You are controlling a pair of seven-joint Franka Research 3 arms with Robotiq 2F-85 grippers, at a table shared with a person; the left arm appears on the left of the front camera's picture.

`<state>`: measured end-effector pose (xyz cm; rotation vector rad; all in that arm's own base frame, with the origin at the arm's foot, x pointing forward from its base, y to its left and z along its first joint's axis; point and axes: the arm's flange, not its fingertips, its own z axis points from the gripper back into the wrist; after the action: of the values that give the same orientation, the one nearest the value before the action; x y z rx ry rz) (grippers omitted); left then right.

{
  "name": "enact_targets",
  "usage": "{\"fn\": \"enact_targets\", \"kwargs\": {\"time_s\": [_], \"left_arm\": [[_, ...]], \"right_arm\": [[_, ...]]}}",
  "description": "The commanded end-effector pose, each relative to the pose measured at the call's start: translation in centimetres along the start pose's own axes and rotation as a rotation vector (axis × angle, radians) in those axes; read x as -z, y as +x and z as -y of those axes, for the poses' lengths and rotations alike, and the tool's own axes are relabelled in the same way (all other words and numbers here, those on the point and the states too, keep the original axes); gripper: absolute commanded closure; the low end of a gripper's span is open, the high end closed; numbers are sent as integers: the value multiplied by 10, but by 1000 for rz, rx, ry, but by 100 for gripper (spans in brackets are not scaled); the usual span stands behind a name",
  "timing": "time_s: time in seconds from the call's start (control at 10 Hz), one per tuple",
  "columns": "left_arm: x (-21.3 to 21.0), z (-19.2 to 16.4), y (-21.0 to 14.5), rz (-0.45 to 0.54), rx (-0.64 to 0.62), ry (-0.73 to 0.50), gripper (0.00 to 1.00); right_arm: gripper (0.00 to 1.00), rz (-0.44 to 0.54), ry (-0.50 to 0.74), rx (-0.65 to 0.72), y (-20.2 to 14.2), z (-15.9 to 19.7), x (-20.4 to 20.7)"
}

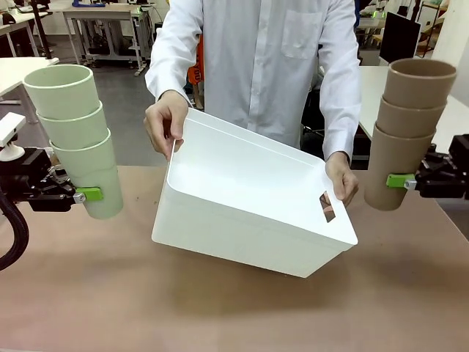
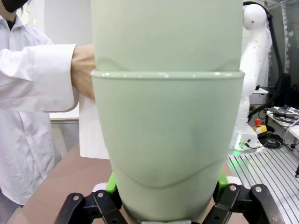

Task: Stack the cups and store them in the basket.
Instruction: Place the stack of Reusable plastic cups into the Pantry Basket.

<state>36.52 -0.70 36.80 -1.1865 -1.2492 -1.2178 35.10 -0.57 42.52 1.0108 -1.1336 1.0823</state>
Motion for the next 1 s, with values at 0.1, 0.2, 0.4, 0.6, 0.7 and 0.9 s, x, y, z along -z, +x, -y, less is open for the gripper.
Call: {"fn": "enact_targets", "kwargs": {"time_s": [0.1,0.2,0.4,0.6,0.7,0.9], "left_arm": [[1,1,4,6,10,-5,15],[1,1,4,6,10,-5,15],[1,1,4,6,10,-5,15],[1,1,4,6,10,-5,15],[1,1,4,6,10,-5,15],[1,1,4,6,10,-5,15]], "right_arm": [[15,-153,-49,18,52,-22,45],[15,-212,-64,21,61,-25,63],[15,-332,-89,19,74,-27,102],[15,-450,-107,16,81,-24,144],[15,-505,-128,16,80,-21,161],[15,-590,-160,24,75,-18,189]]}}
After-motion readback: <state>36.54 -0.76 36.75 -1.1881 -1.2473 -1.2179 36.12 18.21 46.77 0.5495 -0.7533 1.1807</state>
